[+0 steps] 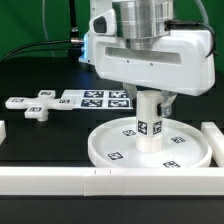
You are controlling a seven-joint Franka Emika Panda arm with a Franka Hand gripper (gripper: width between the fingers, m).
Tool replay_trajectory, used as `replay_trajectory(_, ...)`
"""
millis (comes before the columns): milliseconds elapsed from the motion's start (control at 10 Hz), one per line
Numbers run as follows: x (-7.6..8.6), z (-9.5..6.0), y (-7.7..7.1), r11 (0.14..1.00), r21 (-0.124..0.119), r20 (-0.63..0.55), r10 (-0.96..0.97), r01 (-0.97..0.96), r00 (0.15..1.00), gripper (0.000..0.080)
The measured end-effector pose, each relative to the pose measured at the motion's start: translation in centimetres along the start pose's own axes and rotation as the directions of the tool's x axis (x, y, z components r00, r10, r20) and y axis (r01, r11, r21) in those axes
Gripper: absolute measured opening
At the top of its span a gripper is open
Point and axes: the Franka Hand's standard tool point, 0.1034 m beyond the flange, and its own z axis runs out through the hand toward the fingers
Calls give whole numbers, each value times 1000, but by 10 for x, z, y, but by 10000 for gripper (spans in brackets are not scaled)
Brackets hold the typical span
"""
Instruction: Assemble round table
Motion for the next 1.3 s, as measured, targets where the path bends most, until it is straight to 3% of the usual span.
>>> replay_trajectory(300, -2, 0, -1, 954, 12, 28, 298, -299, 954, 412)
replay_trajectory(500, -3, 0, -2, 933, 11, 36, 360, -360, 932, 415)
replay_trajectory(600, -3, 1, -1, 943, 11, 36, 332, -332, 943, 415)
replay_trajectory(700, -3, 1, -1, 955, 12, 36, 296, -297, 954, 605)
replay_trajectory(1000, -3, 1, -1, 1000, 17, 31, 14, -15, 999, 647)
replay_trajectory(1300, -3, 1, -1, 976, 23, 26, -218, 217, 976, 649)
